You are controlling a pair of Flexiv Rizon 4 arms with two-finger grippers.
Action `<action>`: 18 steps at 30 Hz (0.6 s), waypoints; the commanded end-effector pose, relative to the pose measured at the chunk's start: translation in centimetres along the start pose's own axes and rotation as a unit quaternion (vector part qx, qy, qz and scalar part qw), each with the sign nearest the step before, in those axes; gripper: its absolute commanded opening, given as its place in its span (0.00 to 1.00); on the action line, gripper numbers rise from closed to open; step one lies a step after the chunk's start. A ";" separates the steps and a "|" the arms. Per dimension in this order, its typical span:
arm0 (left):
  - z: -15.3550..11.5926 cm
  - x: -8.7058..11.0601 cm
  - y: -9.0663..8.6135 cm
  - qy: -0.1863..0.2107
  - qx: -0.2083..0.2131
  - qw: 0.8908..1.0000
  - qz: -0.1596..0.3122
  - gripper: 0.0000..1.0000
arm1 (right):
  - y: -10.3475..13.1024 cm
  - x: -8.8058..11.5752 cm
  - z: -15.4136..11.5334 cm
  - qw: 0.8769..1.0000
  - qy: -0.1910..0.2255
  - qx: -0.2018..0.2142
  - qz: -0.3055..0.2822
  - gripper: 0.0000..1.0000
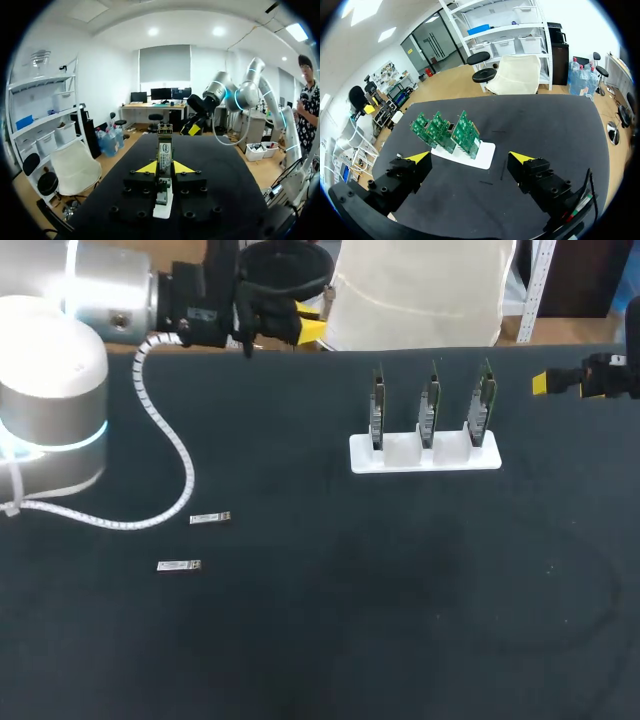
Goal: Pick up the optical module with the left hand, and insert it into the network port with the right hand.
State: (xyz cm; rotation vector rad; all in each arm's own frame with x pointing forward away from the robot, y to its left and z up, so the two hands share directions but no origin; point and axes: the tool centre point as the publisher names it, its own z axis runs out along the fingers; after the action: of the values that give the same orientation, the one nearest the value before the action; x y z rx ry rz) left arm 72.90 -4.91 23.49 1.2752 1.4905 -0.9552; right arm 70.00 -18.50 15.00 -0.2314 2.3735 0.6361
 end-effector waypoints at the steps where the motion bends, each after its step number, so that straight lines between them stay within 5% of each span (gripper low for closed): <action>1: 1.6 0.1 0.1 -0.067 0.016 0.998 0.000 0.00 | 0.0 0.0 0.0 1.000 0.000 0.000 0.000 1.00; 18: 7.0 0.8 -1.1 -0.068 0.081 0.994 0.000 0.00 | 0.0 0.0 0.0 1.000 0.000 0.000 0.000 1.00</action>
State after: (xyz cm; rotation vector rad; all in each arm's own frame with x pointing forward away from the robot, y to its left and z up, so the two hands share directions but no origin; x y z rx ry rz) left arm 71.54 -10.55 21.29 1.2684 1.3343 -1.1404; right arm 70.00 -18.50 15.00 -0.2314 2.3735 0.6360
